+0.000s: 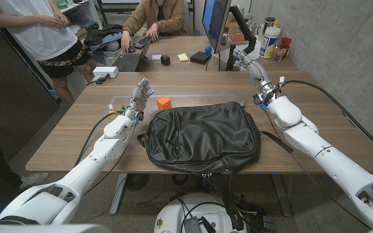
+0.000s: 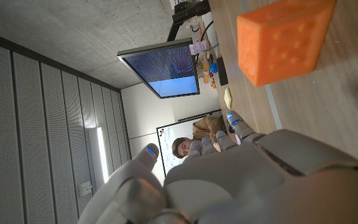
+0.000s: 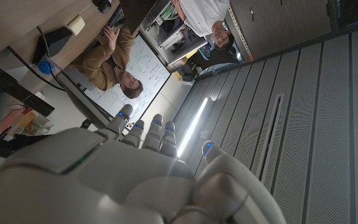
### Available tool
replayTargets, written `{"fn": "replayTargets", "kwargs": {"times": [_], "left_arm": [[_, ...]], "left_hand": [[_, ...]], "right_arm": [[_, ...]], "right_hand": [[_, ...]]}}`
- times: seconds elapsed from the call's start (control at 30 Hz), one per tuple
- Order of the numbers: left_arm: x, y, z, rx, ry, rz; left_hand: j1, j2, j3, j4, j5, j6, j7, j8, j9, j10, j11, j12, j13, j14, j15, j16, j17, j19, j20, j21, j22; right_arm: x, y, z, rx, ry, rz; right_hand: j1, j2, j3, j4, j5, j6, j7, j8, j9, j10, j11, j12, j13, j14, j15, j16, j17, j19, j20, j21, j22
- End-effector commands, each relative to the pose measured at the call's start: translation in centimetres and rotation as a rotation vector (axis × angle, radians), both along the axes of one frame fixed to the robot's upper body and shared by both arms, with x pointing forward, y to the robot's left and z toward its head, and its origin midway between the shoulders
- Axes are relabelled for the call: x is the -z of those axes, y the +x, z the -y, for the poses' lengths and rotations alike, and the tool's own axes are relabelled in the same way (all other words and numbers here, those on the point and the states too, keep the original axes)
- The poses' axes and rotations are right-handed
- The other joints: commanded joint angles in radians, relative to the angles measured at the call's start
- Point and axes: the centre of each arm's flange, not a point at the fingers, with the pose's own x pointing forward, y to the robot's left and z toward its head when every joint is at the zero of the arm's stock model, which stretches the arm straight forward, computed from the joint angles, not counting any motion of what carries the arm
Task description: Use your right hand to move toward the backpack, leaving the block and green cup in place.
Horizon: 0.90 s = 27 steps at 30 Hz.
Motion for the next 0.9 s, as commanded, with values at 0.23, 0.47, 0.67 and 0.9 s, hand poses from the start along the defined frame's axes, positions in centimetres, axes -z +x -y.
{"fn": "replayTargets", "kwargs": {"times": [0.23, 0.47, 0.67, 0.9], "left_arm": [[0.1, 0.0, -0.2, -0.001, 0.000, -0.001], [0.1, 0.0, -0.1, 0.000, -0.002, -0.001], [0.2, 0.0, -0.2, -0.002, -0.003, -0.001], [0.2, -0.1, -0.3, -0.005, -0.005, 0.000]], "left_hand": [[-0.011, 0.090, 0.008, -0.003, 0.003, -0.070, -0.002, 0.004, 0.005, -0.023, 0.002, 0.004, 0.004, -0.044, -0.045, 0.003, 0.003, 0.005, -0.050, -0.003, 0.003], [-0.011, 0.090, 0.008, -0.003, 0.003, -0.068, -0.001, 0.005, 0.005, -0.023, 0.002, 0.004, 0.004, -0.044, -0.046, 0.003, 0.003, 0.007, -0.050, -0.004, 0.003], [-0.011, 0.090, 0.009, -0.003, 0.003, -0.067, -0.002, 0.004, 0.005, -0.022, 0.002, 0.004, 0.004, -0.044, -0.046, 0.003, 0.003, 0.006, -0.050, -0.006, 0.003], [-0.011, 0.090, 0.009, -0.003, 0.003, -0.067, -0.001, 0.005, 0.005, -0.023, 0.003, 0.004, 0.004, -0.044, -0.046, 0.003, 0.003, 0.007, -0.049, -0.007, 0.003]], "right_arm": [[-0.5, -1.2, -0.9, 0.006, -0.039, 0.067], [-0.6, -1.6, -1.1, 0.009, -0.053, 0.087], [-0.6, -2.0, -1.4, 0.009, -0.072, 0.108], [-0.9, -2.6, -1.6, 0.005, -0.088, 0.138]], "right_hand": [[0.008, 0.077, 0.011, -0.002, 0.006, 0.016, 0.002, 0.008, 0.004, 0.017, -0.004, 0.005, 0.005, 0.011, -0.067, -0.002, -0.001, 0.009, -0.119, -0.007, 0.003], [0.009, 0.080, 0.013, -0.002, 0.007, 0.020, 0.000, 0.008, 0.004, 0.021, -0.005, 0.006, 0.005, 0.015, -0.071, -0.002, -0.002, 0.008, -0.121, -0.010, 0.003], [0.008, 0.079, 0.013, -0.002, 0.006, 0.022, 0.000, 0.008, 0.004, 0.021, -0.006, 0.005, 0.005, 0.016, -0.071, -0.002, -0.002, 0.009, -0.121, -0.012, 0.003], [0.009, 0.078, 0.013, -0.002, 0.006, 0.023, -0.001, 0.008, 0.004, 0.023, -0.005, 0.005, 0.005, 0.018, -0.072, -0.002, -0.002, 0.010, -0.121, -0.014, 0.003]]}}
